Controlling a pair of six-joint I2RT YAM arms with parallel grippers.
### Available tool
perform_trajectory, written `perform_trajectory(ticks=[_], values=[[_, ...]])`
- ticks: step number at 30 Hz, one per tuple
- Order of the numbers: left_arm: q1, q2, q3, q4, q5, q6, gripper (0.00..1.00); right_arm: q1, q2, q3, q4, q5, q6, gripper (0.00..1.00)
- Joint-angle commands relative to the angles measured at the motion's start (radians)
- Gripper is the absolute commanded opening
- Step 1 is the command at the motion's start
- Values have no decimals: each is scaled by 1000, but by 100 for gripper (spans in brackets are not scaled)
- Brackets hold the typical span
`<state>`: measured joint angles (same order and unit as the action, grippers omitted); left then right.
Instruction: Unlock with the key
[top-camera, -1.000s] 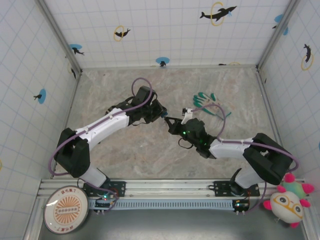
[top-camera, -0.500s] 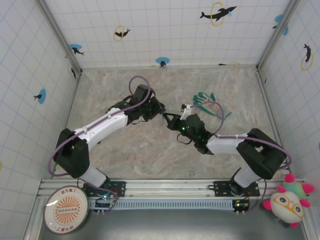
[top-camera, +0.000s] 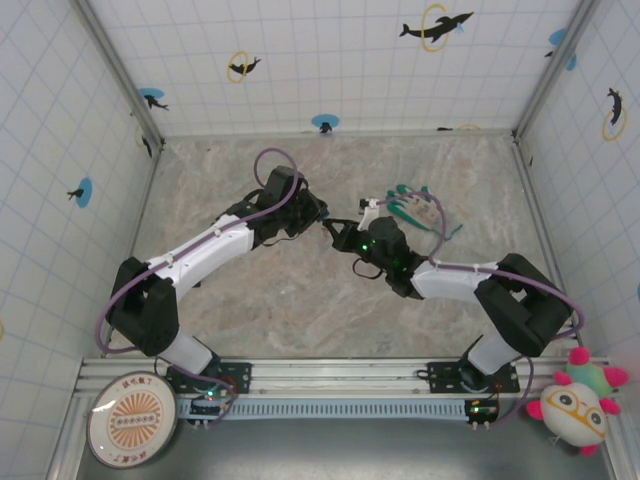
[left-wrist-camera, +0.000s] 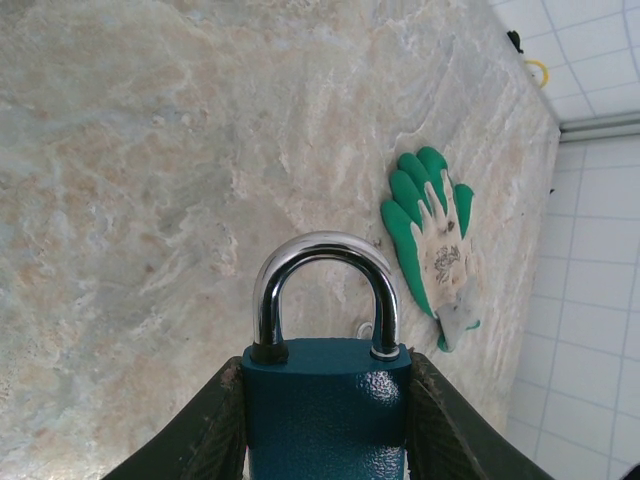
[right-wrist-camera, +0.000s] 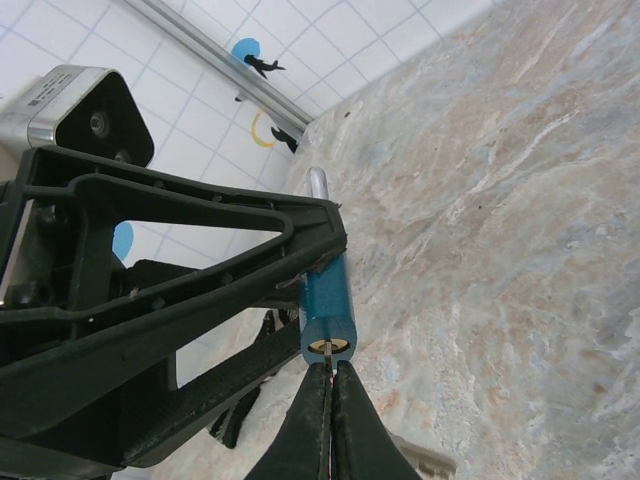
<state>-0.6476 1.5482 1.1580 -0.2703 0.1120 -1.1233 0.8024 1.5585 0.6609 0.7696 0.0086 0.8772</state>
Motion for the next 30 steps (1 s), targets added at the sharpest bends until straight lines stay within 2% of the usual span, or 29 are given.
perform_trajectory(ticks=[1,9,30], values=[[-40,-59,-9,5,135,16,0,-26,22,17,50,35,29,0],[-39,-92,-33,70,125,11,0,-49,35,-41,206,-27,155,0],[-23,-145,-61,104,102,11,0,-85,110,-54,394,-120,418,0]])
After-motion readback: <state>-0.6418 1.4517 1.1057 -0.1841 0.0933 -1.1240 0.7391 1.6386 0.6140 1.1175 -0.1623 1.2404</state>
